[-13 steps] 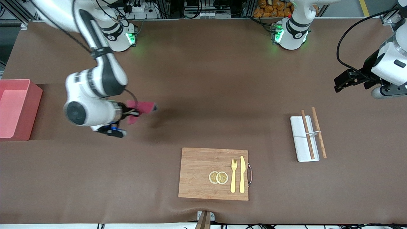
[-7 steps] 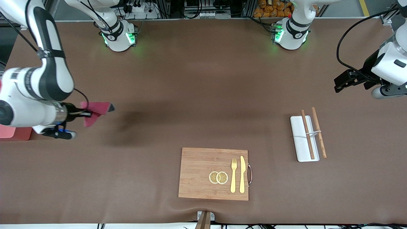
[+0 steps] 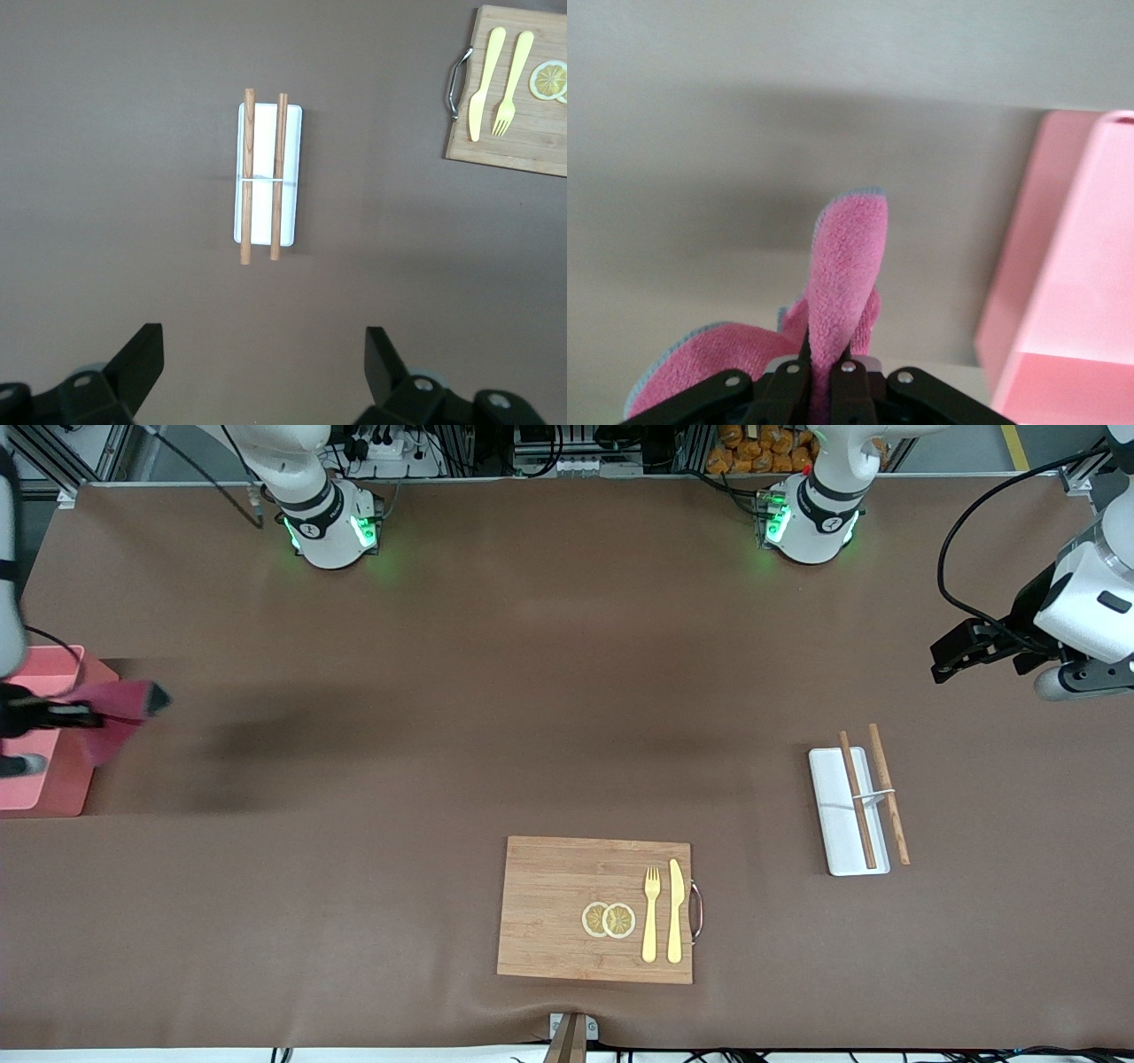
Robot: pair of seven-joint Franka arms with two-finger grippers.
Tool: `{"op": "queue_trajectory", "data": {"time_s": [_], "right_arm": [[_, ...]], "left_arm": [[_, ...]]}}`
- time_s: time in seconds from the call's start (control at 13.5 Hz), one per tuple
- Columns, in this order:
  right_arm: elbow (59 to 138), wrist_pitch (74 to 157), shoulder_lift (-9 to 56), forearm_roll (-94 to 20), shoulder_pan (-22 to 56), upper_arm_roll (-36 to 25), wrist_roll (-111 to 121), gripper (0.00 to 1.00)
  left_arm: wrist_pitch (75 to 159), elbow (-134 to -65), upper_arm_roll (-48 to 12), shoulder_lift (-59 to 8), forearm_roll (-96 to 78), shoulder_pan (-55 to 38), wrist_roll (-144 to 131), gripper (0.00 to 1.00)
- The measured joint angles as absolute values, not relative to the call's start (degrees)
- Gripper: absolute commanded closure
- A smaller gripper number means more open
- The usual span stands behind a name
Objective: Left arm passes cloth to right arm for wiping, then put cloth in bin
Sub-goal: 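Carry the cloth with the right gripper into the pink bin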
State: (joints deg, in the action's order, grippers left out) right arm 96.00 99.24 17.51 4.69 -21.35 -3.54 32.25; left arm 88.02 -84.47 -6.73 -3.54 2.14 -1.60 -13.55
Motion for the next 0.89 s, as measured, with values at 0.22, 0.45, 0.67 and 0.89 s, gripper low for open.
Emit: {"op": "queue_trajectory", "data": {"time_s": [0.22, 0.45, 0.67, 0.89], "right_arm": [[93.3, 100.53, 17.88, 6.51, -25.95, -3.47, 41.48, 1.0], [90.89, 105.5, 18.9, 6.91, -31.26, -3.48, 53.08, 1.0], [90.74, 114.29, 23.27, 6.93, -38.09, -3.48, 61.76, 1.0], [90.61, 122.47, 29.88, 6.94, -40.87, -3.43, 64.59, 1.0]], "left_arm": [[88.01, -84.53, -6.73, -3.54, 2.14, -1.6, -13.55, 0.0], [87.99, -84.54, -6.74, -3.41, 2.14, -1.61, -13.55, 0.0], [87.79, -84.54, -6.7, -3.2, 2.14, -1.54, -13.52, 0.0], [87.7, -84.87, -6.61, -3.0, 2.14, -1.38, -13.52, 0.0]]}}
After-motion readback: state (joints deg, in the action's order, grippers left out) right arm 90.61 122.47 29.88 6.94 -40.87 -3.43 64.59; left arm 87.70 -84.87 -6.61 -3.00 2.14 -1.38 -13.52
